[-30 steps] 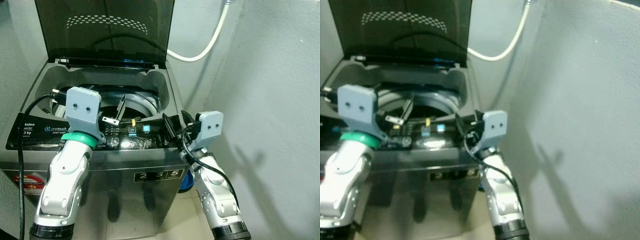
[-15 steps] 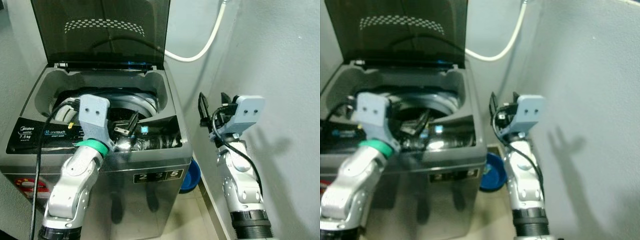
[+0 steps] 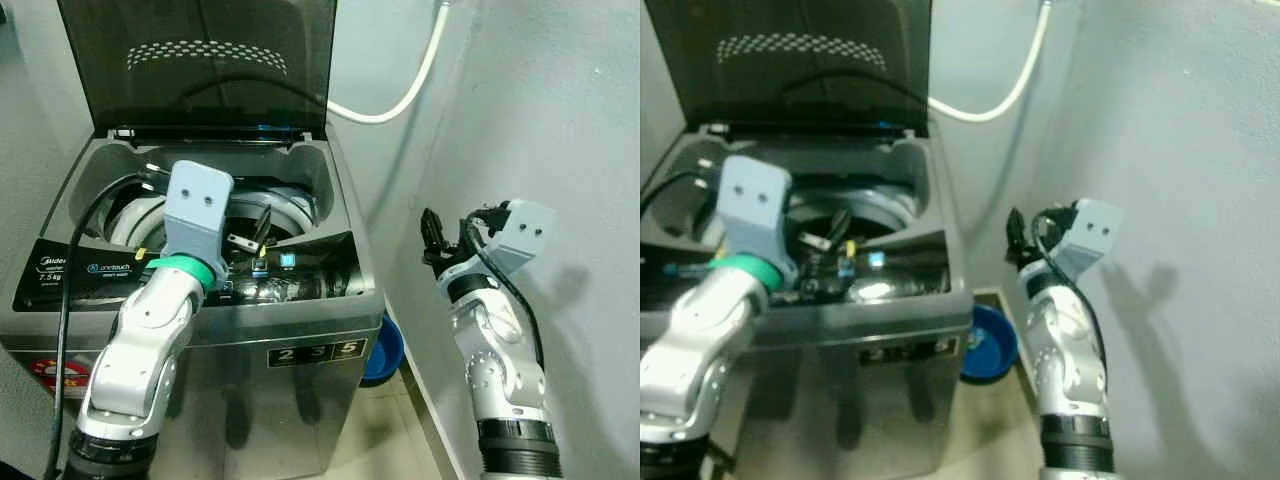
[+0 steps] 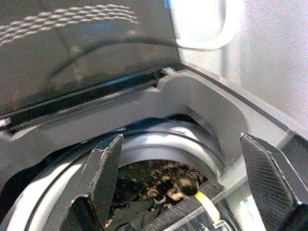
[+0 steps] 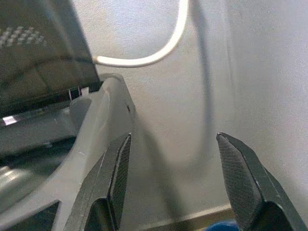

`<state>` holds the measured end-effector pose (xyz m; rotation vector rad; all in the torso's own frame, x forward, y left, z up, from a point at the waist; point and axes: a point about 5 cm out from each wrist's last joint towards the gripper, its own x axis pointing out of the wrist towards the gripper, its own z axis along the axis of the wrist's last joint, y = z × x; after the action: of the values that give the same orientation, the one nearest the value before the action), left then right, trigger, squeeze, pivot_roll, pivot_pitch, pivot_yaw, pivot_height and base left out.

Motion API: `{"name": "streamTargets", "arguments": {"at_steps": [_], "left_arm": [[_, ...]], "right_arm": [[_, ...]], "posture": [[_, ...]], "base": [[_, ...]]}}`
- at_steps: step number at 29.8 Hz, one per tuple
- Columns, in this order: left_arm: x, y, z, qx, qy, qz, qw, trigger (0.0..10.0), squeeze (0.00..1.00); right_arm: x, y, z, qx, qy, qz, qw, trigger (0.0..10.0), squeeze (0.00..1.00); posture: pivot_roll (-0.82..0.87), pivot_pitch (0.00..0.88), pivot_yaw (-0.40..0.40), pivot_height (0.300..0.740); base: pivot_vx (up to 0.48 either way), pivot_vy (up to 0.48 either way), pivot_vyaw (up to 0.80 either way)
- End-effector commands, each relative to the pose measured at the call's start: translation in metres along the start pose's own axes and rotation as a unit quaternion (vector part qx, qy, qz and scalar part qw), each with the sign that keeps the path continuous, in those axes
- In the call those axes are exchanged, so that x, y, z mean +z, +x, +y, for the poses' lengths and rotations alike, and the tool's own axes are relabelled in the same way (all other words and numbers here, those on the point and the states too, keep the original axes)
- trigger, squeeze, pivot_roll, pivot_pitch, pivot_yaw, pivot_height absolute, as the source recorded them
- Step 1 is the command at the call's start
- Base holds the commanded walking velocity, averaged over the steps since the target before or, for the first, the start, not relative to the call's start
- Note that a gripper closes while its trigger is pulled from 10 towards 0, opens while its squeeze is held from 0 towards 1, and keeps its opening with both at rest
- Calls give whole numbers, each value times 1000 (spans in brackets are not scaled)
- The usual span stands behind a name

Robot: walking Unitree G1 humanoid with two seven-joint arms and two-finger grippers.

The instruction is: Clothes washing

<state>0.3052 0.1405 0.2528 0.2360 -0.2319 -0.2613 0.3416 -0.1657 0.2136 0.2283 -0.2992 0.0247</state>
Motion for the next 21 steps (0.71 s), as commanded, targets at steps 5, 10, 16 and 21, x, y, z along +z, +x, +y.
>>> {"name": "streamTargets", "arguments": {"at_steps": [5, 10, 16, 21], "left_arm": [[-11, 1, 11, 4, -91, -10, 996, 10000, 0], [-18, 3, 5, 17, -62, -17, 998, 10000, 0], [-10, 3, 3, 19, -67, -46, 996, 10000, 0], [-10, -3, 7, 22, -79, -61, 995, 10000, 0]], "right_arm": [[9, -2, -12, -20, -52, -19, 998, 10000, 0], [1, -10, -12, -26, -57, -4, 998, 10000, 0], [-4, -3, -2, -35, -4, -13, 999, 10000, 0], [-3, 4, 9, -38, -2, -13, 999, 10000, 0]], "posture": [[-9, 0, 45, 740], [-49, 0, 50, 740], [14, 0, -7, 740], [16, 0, -2, 740]], "base": [[0, 0, 0], [0, 0, 0], [0, 0, 0], [0, 0, 0]]}}
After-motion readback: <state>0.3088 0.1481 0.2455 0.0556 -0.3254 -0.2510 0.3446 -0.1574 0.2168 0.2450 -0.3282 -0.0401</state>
